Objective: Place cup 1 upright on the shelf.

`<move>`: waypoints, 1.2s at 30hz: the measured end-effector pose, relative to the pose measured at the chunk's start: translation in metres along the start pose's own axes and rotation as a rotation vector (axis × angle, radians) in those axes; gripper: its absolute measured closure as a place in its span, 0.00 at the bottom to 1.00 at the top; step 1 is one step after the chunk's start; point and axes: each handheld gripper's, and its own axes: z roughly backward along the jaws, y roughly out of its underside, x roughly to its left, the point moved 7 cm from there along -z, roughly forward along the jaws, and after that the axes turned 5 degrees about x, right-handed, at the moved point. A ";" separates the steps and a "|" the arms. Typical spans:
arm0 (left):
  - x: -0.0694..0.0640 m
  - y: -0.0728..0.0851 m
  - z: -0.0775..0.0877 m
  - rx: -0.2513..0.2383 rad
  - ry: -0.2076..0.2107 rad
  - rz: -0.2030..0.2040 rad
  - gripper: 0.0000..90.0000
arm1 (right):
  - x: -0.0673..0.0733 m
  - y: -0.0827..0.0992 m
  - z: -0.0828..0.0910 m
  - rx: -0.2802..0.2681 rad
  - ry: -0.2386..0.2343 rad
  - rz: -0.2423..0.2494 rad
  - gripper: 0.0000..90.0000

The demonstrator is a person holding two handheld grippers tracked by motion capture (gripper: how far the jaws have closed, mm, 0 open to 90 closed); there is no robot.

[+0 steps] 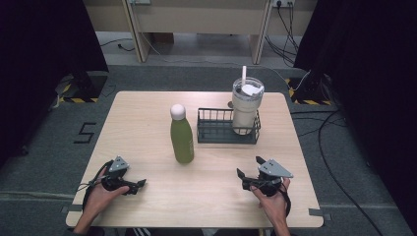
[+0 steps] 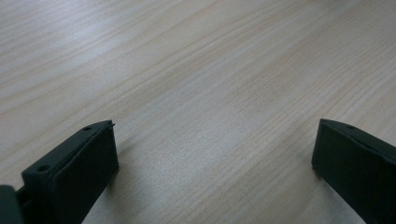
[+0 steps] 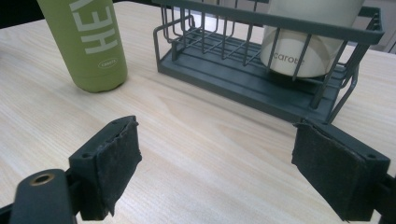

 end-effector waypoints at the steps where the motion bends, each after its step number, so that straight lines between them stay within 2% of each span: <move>1: 0.000 0.000 0.000 0.000 0.000 0.000 0.00 | 0.000 0.002 0.000 0.009 0.007 0.003 0.17; 12: 0.000 0.000 0.000 0.000 0.000 0.000 0.00 | -0.002 0.016 0.002 0.055 -0.001 -0.007 0.17; 18: 0.000 0.000 0.000 0.000 0.000 0.000 0.00 | -0.001 0.026 0.001 0.109 -0.003 -0.010 0.17; 29: 0.000 0.000 0.000 0.000 0.000 0.000 0.00 | 0.001 0.034 0.004 0.136 -0.011 -0.025 0.18; 36: 0.000 0.000 0.000 0.000 0.000 0.000 0.00 | 0.001 0.045 0.004 0.194 -0.009 -0.026 0.18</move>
